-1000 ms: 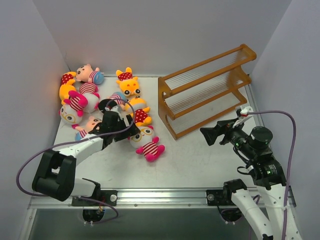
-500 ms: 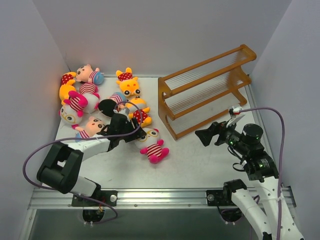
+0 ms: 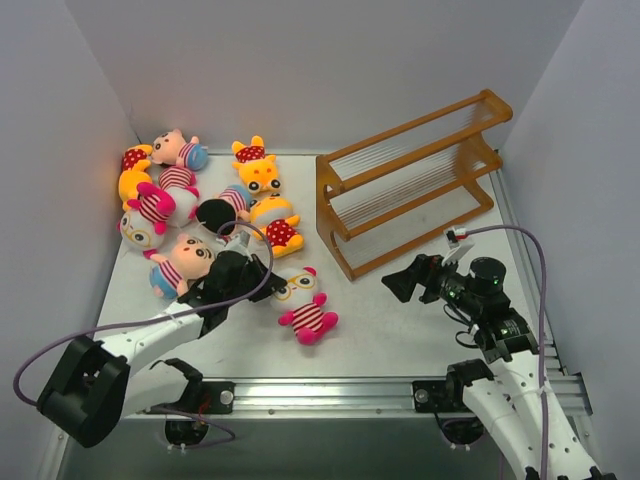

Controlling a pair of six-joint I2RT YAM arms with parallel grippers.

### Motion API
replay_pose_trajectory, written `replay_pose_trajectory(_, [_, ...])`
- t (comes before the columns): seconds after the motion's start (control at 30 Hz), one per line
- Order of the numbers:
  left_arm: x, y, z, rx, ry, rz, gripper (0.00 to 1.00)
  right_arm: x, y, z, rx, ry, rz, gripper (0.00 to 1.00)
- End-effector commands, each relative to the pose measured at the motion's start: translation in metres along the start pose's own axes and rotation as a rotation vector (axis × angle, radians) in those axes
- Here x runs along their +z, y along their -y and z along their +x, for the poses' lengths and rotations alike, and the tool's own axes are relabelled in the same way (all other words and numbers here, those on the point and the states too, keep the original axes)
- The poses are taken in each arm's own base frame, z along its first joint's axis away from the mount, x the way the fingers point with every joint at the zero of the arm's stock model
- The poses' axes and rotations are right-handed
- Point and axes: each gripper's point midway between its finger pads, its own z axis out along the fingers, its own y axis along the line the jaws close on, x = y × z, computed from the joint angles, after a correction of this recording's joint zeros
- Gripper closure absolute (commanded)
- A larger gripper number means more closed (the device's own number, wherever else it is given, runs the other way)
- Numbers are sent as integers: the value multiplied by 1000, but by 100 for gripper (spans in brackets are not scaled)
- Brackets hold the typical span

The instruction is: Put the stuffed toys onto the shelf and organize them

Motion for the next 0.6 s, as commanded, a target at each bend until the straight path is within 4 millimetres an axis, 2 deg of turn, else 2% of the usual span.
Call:
replay_pose_trajectory(0.0, [-16, 19, -23, -104, 128, 49, 98, 5, -13, 2, 42, 15, -74, 7])
replay_pose_trajectory(0.17, [-39, 33, -43, -166, 247, 57, 98, 15, -10, 18, 75, -42, -76, 8])
replay_pose_trajectory(0.3, [-50, 44, -56, -170, 298, 45, 97, 23, -20, 16, 49, -42, -103, 9])
replay_pose_trajectory(0.37, [-51, 50, -61, -179, 313, 42, 98, 29, -31, 18, 26, -64, -127, 9])
replay_pose_trajectory(0.4, [-48, 39, -54, -179, 295, -16, 98, 31, -41, 24, -3, -89, -147, 10])
replay_pose_trajectory(0.5, [-47, 45, -53, -192, 283, -36, 98, 42, -53, 28, -54, -117, -139, 12])
replay_pose_trajectory(0.53, [-44, 42, -52, -189, 280, -54, 98, 42, -68, 36, -98, -145, -175, 12])
replay_pose_trajectory(0.57, [-44, 44, -51, -186, 279, -55, 98, 47, -68, 42, -113, -168, -155, 13])
